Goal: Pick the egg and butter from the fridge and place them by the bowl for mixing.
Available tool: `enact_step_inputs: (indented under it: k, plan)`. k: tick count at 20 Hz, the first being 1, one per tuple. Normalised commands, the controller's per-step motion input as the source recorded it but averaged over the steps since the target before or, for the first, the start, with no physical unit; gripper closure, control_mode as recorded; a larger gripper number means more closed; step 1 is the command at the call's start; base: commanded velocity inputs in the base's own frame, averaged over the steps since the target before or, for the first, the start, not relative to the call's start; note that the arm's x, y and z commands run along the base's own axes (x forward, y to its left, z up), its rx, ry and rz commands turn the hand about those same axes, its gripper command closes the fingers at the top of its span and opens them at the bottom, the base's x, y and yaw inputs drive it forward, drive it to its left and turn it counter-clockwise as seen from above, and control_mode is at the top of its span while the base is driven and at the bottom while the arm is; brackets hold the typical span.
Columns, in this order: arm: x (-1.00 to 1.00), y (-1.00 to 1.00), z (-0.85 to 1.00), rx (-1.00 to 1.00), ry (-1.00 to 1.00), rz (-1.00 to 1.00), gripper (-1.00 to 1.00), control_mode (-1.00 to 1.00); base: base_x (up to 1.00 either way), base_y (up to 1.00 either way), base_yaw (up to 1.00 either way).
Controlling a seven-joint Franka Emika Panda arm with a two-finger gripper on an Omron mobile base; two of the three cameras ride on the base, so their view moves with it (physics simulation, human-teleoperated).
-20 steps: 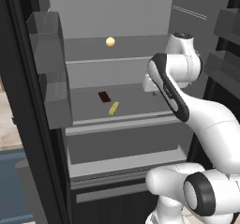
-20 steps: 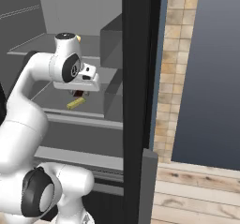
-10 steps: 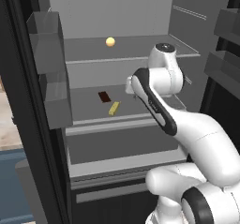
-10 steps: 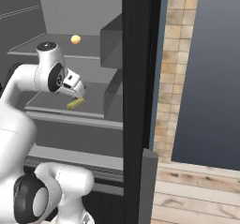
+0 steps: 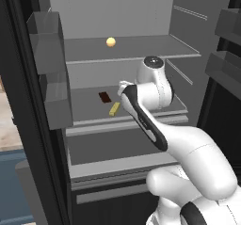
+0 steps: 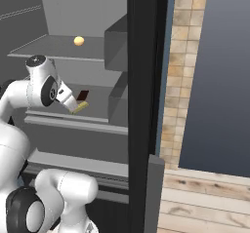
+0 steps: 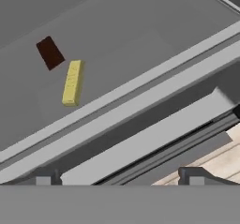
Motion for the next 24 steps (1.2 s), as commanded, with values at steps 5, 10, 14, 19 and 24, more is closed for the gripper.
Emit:
enact_step_inputs:
  k: [5, 10, 14, 19, 24]
  plan:
    - [0.06, 0.52, -0.22, -0.02, 0.05, 0.00, -1.00, -1.00, 0.00, 0.00, 0.00]
    - [0.25, 0.48, -0.31, -0.10, 0.07, 0.00, -1.00, -1.00, 0.00, 0.00, 0.00]
    - [0.41, 0.00, -0.32, -0.14, 0.00, 0.00, -1.00, -1.00, 0.00, 0.00, 0.00]
    - [0.55, -0.01, -0.24, -0.04, 0.00, 0.00, -1.00, -1.00, 0.00, 0.00, 0.00]
    - [0.48, -0.01, -0.16, 0.00, 0.00, 0.04, -1.00, -1.00, 0.00, 0.00, 0.00]
